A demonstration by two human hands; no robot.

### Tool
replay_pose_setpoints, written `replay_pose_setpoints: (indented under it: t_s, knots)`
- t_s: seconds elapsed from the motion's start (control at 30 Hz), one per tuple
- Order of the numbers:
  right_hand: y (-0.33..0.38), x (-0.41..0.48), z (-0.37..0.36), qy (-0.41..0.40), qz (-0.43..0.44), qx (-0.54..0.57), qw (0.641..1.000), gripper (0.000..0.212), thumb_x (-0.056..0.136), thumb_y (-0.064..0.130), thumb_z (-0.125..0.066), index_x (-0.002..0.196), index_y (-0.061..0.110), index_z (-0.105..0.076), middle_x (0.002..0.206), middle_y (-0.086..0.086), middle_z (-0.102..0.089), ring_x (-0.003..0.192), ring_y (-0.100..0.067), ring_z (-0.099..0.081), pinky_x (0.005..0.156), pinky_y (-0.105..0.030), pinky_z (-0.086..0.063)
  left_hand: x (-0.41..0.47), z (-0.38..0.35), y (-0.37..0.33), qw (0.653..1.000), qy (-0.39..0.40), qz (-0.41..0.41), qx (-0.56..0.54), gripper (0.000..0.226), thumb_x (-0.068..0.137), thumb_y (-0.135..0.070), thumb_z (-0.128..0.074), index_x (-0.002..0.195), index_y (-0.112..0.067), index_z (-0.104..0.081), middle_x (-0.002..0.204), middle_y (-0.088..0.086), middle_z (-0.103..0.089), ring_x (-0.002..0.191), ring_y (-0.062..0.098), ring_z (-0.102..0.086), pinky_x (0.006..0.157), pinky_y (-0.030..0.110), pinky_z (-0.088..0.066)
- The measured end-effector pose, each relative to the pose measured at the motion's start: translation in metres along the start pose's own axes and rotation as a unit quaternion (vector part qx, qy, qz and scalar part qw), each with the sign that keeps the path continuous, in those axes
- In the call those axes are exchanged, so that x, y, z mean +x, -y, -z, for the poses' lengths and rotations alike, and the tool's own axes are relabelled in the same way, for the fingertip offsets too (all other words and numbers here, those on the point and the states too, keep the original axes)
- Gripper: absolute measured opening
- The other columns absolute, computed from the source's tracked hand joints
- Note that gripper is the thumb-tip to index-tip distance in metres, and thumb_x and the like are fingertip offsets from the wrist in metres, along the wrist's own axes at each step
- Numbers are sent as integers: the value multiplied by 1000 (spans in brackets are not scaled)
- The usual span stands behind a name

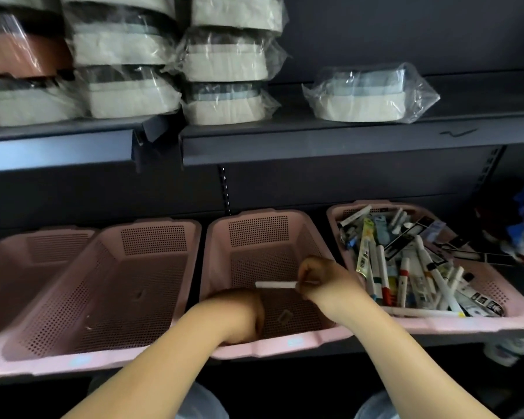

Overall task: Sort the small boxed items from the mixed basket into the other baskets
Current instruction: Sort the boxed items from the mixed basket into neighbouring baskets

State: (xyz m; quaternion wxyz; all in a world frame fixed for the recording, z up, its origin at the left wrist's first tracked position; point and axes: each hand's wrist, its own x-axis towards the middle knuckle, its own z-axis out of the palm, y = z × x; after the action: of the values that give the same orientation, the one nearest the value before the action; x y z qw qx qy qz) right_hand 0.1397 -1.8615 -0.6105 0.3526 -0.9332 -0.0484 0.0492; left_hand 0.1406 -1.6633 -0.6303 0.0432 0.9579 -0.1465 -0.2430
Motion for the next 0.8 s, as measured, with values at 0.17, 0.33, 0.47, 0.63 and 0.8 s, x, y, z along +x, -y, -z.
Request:
replay_pose_setpoints:
  t_s: [0.17, 0.33, 0.47, 0.63, 0.8]
  knots:
    - [4, 15, -10, 68, 2, -99, 993, 9, 90, 25, -65, 83, 29, -61, 90, 8, -63, 83, -15, -59, 66, -26, -45, -36, 3, 0, 997, -69, -36, -2, 37, 95, -64, -55, 106, -33, -71, 99, -8, -71, 90, 16, -65, 80, 32, -53]
    - [14, 19, -23, 181, 39, -190, 964, 10, 93, 17, -59, 93, 25, -65, 97, -2, -62, 85, -21, -59, 61, -25, -39, -64, -17, -1, 990, -109, -79, 47, 43, 85, -68, -62, 111, -34, -66, 102, -8, -69, 96, 14, -62, 80, 33, -51]
    - [24, 23, -32, 239, 62, -236, 940, 27, 94, 8, -49, 103, 24, -68, 110, -7, -63, 93, -25, -60, 69, -29, -46, -63, -20, 12, 984, -147, -84, 53, 22, 87, -42, -56, 102, -30, -66, 96, -4, -70, 89, 19, -63, 71, 33, -47]
    - [26, 32, -48, 261, 61, -244, 932, 26, 93, 11, -53, 108, 25, -70, 118, -6, -64, 101, -26, -62, 84, -33, -50, -57, -27, 17, 980, -164, -88, 64, 19, 79, -24, -50, 94, -27, -61, 91, -1, -68, 84, 23, -60, 70, 35, -45]
    - [25, 33, -52, 283, 67, -228, 929, 25, 88, 23, -58, 105, 36, -71, 121, 0, -64, 101, -24, -63, 91, -35, -53, -59, -27, 18, 979, -171, -97, 49, 19, 85, -44, -59, 99, -31, -61, 98, -4, -70, 94, 21, -64, 74, 34, -46]
